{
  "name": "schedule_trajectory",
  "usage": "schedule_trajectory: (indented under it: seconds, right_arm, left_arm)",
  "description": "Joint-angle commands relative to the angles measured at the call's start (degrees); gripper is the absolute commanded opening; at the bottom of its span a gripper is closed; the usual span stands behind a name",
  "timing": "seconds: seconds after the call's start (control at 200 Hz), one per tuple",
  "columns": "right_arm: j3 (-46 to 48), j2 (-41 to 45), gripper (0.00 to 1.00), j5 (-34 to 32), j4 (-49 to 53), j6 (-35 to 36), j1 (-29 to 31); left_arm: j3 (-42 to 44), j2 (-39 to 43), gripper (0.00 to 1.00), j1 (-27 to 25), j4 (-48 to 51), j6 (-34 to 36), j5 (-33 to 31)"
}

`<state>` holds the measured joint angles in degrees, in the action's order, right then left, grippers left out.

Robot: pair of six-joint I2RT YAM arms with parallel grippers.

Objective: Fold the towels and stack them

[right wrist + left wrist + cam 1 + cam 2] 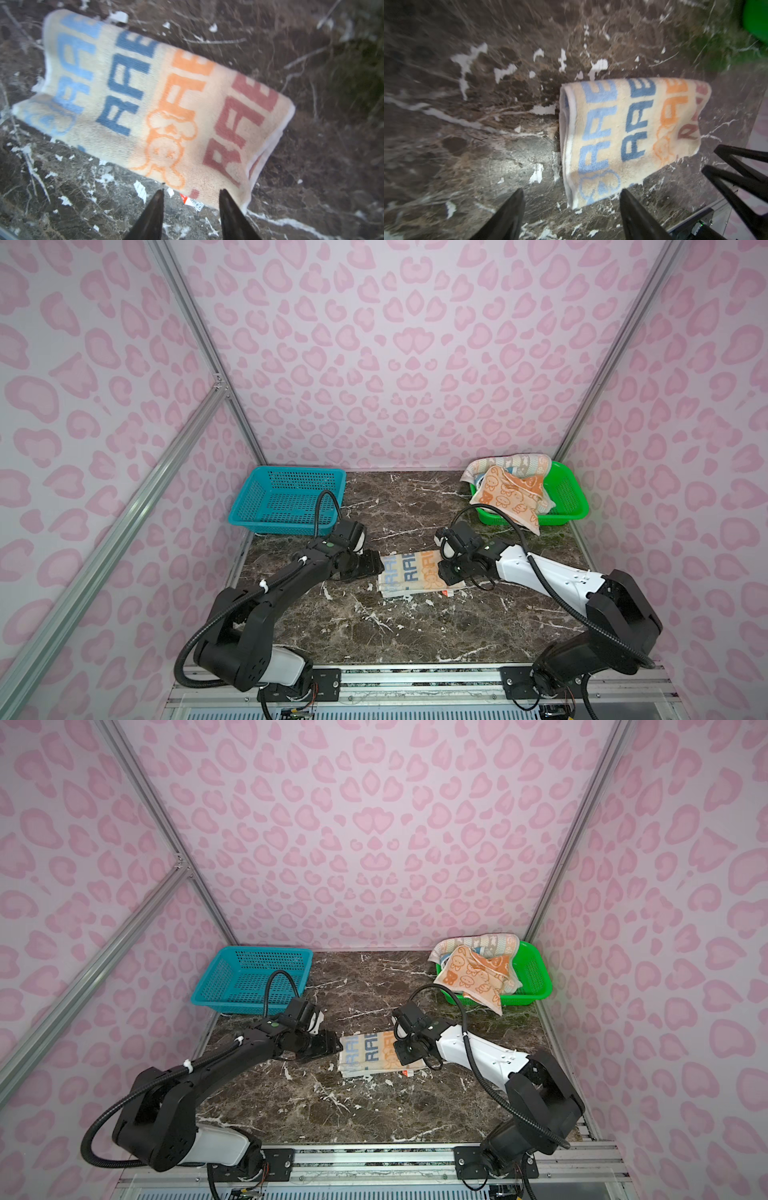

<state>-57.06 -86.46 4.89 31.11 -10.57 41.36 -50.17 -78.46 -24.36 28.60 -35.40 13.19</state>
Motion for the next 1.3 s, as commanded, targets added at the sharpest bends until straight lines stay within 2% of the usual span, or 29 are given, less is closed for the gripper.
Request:
schedule_trajectory:
  seconds: [0.0, 0.045, 0.195, 0.29, 0.56, 0.825, 0.97, 1.13, 1.295]
  right_arm:
    - [-0.1, 0.6, 0.64, -4.75, -0.88, 11.4, 4.1]
    - [0.46, 0.68, 0.68, -6.03, -2.79, 14.51, 6.36]
    - [2.18, -2.05, 0.69, -5.09, -9.78, 24.84, 11.31]
    - [1.33, -5.52, 0.68, -4.23, -12.44, 28.54, 12.5]
    - [-4.25, -15.27, 0.62, -3.2, -13.03, 33.64, 12.77]
    - [-6.28, -20.44, 0.6, -1.19, -12.11, 35.59, 12.75]
    - [-5.97, -21.89, 0.5, -1.29, -12.48, 35.29, 12.32]
    - [-3.54, -20.35, 0.24, 2.12, -16.42, 33.55, 10.68]
    - [0.73, -16.95, 0.1, 7.26, -25.33, 30.74, 9.87]
  left_arm:
    - [1.65, 5.96, 0.84, 1.16, 0.24, -2.68, -5.64]
    - [3.13, 8.94, 1.0, 1.8, -0.16, -3.37, -6.78]
    - [9.14, 17.62, 0.98, 5.55, -1.54, -6.35, -5.18]
    - [12.5, 22.2, 0.98, 6.71, -1.79, -7.65, -4.5]
    - [16.77, 30.64, 0.98, 8.45, 0.17, -7.97, -4.18]
    - [18.85, 30.38, 0.97, 9.35, -1.47, -8.29, 0.34]
    - [20.39, 27.45, 0.97, 9.28, -5.22, -9.08, 3.08]
    - [22.24, 20.8, 0.97, 9.32, -11.75, -11.9, 8.75]
    - [22.63, 12.74, 0.98, 8.59, -20.56, -13.81, 16.84]
